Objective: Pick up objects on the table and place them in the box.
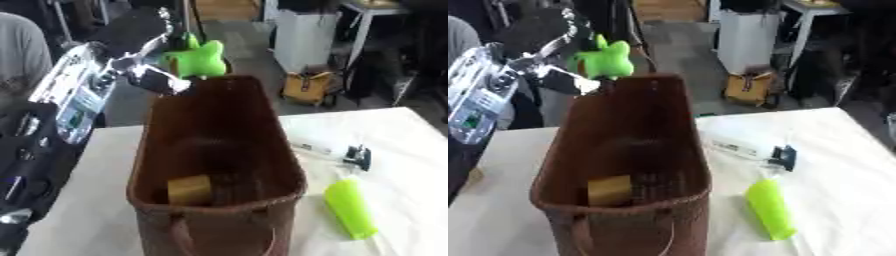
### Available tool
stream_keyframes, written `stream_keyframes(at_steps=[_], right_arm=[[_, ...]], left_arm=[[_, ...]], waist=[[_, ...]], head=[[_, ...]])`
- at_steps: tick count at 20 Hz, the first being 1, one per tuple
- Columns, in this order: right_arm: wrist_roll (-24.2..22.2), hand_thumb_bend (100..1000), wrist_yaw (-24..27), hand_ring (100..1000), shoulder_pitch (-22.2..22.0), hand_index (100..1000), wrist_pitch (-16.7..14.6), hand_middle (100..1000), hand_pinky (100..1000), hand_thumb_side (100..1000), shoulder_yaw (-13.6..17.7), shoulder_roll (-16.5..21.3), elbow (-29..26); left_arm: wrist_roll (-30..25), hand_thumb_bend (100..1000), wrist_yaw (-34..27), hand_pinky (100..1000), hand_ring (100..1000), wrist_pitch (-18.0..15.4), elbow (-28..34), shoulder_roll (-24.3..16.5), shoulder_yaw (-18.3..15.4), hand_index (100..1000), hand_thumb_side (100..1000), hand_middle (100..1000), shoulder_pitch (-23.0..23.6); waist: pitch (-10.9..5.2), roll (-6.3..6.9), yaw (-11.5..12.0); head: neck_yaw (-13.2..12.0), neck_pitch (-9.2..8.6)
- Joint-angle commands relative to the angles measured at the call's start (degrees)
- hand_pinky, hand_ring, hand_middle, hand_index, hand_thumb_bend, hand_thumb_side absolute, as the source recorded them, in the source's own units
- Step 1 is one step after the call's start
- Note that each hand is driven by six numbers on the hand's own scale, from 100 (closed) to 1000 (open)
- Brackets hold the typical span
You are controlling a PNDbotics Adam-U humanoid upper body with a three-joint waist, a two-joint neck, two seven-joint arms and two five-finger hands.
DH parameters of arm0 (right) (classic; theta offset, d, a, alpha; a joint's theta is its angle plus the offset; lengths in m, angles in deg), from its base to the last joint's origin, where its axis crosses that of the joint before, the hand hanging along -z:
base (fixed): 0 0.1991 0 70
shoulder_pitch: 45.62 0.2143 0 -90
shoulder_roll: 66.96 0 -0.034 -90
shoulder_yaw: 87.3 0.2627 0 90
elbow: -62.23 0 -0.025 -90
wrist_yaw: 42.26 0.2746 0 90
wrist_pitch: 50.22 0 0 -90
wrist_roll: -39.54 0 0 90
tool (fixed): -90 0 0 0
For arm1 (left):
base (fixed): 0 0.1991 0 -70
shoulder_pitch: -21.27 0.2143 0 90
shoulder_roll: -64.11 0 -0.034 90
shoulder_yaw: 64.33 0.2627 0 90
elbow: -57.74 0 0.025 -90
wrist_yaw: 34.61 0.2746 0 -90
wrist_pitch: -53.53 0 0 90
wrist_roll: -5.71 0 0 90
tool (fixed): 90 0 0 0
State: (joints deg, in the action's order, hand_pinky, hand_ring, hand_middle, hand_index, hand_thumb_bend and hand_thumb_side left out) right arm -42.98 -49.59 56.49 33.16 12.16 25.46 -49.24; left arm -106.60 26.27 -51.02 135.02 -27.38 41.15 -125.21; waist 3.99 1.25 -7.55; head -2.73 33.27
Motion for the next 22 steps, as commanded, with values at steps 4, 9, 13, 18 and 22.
stream_keyframes(at_steps=[4,9,13,18,22], right_arm=[[-0.11,341,0.49,631,0.73,791,-0.11,711,538,621,0.2,0.96,-0.45],[-0.02,340,0.41,631,0.58,791,-0.09,710,538,622,0.34,0.94,-0.42],[0.08,341,0.27,630,0.48,791,-0.06,710,538,623,0.52,0.93,-0.4],[0.57,340,-0.01,629,0.07,791,0.09,710,537,625,1.07,0.96,-0.25],[0.61,339,-0.07,628,0.0,791,0.08,709,537,626,1.11,0.99,-0.18]], left_arm=[[-11.42,1000,6.01,846,805,-6.1,-4.45,-0.11,0.94,785,712,745,0.26],[-9.38,1000,5.23,871,830,-4.35,-1.89,-1.72,-1.9,821,841,788,1.32],[-4.11,1000,0.87,832,791,-1.07,6.52,-4.73,-5.63,785,731,717,4.33],[3.87,1000,-5.53,807,778,7.96,21.84,-11.33,-15.05,785,694,705,16.62],[6.44,1000,-9.01,794,769,13.32,26.77,-12.91,-20.36,780,682,694,25.51]], waist=[[-0.78,-0.09,-0.13],[-0.73,-0.24,0.37],[-0.58,-0.33,1.18],[-0.34,-0.12,2.79],[-0.19,-0.26,3.66]], head=[[0.34,-0.83],[0.68,-0.79],[0.79,-0.8],[1.59,-0.72],[1.62,-0.4]])
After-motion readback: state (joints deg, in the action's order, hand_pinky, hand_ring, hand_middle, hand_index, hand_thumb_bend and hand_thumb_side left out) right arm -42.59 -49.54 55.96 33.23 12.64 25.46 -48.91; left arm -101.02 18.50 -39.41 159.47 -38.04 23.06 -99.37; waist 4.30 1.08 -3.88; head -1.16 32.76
